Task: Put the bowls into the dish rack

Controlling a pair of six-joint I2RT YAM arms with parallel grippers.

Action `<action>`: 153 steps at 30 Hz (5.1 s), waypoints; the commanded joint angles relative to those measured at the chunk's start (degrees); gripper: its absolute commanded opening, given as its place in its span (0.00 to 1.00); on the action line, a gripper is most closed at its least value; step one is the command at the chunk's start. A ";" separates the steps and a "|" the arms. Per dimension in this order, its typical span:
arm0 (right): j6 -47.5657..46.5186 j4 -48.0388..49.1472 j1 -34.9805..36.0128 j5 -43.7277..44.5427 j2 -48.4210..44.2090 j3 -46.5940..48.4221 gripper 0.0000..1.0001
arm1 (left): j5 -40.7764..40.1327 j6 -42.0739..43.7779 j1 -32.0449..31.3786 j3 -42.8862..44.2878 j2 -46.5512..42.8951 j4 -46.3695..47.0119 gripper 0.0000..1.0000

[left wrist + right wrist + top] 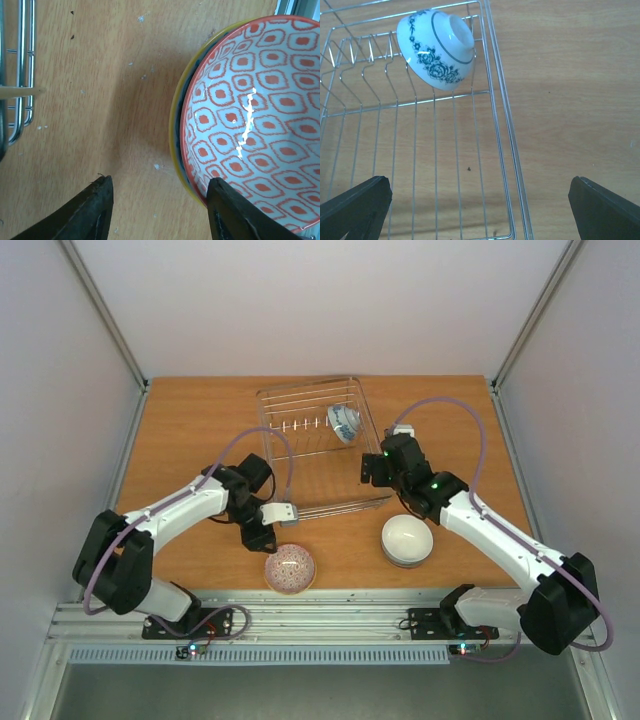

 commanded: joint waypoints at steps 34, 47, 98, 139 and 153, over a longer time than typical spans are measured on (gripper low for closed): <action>1.66 -2.08 2.26 1.81 0.93 0.04 0.99 | 1.45 0.36 -3.69 -0.40 1.09 -0.64 0.02; 1.15 -2.93 3.17 1.82 -0.73 0.59 0.99 | 2.43 1.33 -3.65 -0.52 -4.29 -1.65 0.00; 19.80 32.28 16.20 -45.11 1.98 -11.62 0.99 | 38.32 0.18 24.72 2.91 -12.87 3.30 0.01; 13.66 21.62 17.28 -37.36 4.14 -5.75 0.01 | 34.94 -5.09 25.14 -0.63 -15.89 10.85 0.69; -7.30 -8.78 15.37 1.02 23.23 27.79 0.01 | 26.97 -14.86 25.14 -3.48 -16.71 21.27 0.83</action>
